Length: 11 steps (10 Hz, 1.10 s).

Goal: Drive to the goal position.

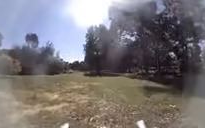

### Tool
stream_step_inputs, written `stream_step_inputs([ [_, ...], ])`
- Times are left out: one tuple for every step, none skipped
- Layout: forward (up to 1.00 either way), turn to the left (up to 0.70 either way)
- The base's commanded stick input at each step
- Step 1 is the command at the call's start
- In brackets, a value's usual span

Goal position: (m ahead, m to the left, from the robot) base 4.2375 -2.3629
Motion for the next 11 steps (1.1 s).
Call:
stream_step_inputs([
  [0.70,0.00],
  [0.70,0.00],
  [0.70,0.00],
  [0.70,0.00],
  [0.70,0.00],
  [0.70,0.00],
  [0.70,0.00],
  [0.70,0.00],
  [0.70,0.00],
  [0.70,0.00],
  [0.70,0.00],
])
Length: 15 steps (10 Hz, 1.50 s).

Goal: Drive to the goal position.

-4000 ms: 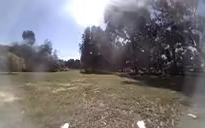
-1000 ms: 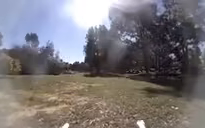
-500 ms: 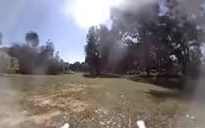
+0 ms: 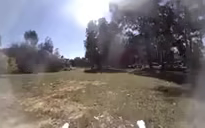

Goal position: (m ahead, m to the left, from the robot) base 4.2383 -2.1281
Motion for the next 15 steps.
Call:
stream_step_inputs([
  [0.70,0.00],
  [0.70,0.00],
  [0.70,0.00],
  [0.70,0.00],
  [0.70,0.00],
  [0.70,0.00],
  [0.70,0.00],
  [0.70,0.00],
  [0.70,0.00],
  [0.70,0.00],
  [0.70,0.00],
  [0.70,0.00],
  [0.70,0.00],
  [0.70,0.00],
  [0.70,0.00],
])
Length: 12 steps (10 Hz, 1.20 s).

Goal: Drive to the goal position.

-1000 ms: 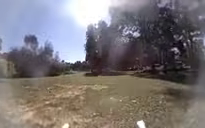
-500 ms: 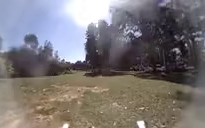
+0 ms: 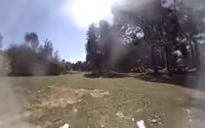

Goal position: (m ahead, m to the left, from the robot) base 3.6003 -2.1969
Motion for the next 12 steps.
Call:
stream_step_inputs([
  [0.70,0.00],
  [0.70,0.00],
  [0.70,0.00],
  [0.70,0.00],
  [0.70,0.00],
  [0.70,0.00],
  [0.70,0.00],
  [0.70,0.00],
  [0.70,0.00],
  [0.70,0.00],
  [0.70,0.00],
  [0.70,0.00],
])
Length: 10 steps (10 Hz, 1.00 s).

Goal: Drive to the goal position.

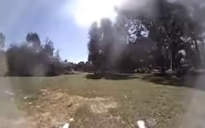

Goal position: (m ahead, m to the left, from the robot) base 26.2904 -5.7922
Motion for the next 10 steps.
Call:
stream_step_inputs([
  [0.70,0.00],
  [0.70,0.00],
  [0.70,0.00],
  [0.70,0.00],
  [0.70,0.00],
  [0.70,0.00],
  [0.70,0.00],
  [0.70,0.00],
  [0.70,0.00],
  [0.70,0.00],
])
